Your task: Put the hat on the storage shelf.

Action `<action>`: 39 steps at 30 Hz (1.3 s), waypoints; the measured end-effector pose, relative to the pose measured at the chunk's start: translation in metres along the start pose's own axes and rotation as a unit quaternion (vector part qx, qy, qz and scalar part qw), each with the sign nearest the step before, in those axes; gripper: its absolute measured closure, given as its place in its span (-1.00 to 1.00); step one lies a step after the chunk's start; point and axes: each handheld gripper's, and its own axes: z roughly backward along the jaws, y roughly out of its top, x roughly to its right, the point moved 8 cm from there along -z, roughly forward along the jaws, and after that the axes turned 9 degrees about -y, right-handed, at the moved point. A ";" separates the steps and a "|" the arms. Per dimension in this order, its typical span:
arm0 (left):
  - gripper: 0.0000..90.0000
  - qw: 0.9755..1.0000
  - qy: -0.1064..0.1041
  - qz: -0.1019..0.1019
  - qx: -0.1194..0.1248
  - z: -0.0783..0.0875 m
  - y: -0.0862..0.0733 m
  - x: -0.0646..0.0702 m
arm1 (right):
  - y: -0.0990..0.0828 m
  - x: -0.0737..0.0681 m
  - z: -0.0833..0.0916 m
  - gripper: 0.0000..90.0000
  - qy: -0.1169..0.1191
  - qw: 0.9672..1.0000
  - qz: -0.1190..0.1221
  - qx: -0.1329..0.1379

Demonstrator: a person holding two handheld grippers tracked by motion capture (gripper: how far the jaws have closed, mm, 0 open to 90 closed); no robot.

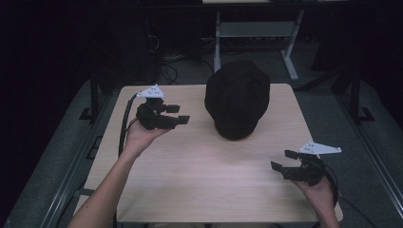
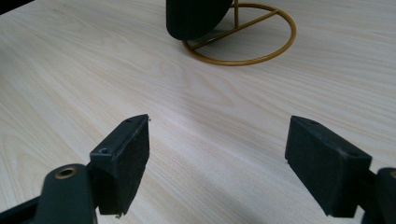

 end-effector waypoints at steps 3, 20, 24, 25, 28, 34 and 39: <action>-0.19 1.000 0.000 0.002 0.002 0.001 -0.004 -0.001 | -0.001 0.000 0.000 -0.52 -0.001 1.000 0.000 -0.001; -0.30 1.000 0.004 0.018 -0.005 0.005 -0.037 -0.003 | -0.002 -0.001 0.000 -0.52 -0.003 1.000 -0.001 -0.005; -0.30 1.000 0.008 0.019 0.000 0.006 -0.043 -0.004 | -0.003 0.000 0.000 -0.52 -0.003 1.000 -0.001 -0.005; -0.30 1.000 0.009 0.021 0.001 0.007 -0.044 -0.003 | -0.003 0.000 0.000 -0.52 -0.003 1.000 -0.001 -0.006; -0.31 1.000 0.016 0.016 -0.004 0.009 -0.049 -0.003 | -0.003 -0.001 0.000 -0.52 -0.003 1.000 -0.003 -0.008; -0.31 1.000 0.021 0.017 -0.004 0.012 -0.057 -0.003 | -0.004 0.000 -0.002 -0.52 -0.004 1.000 0.004 -0.006; -0.34 1.000 0.024 0.017 -0.009 0.014 -0.063 -0.002 | -0.005 -0.001 -0.002 -0.52 -0.004 1.000 0.004 -0.008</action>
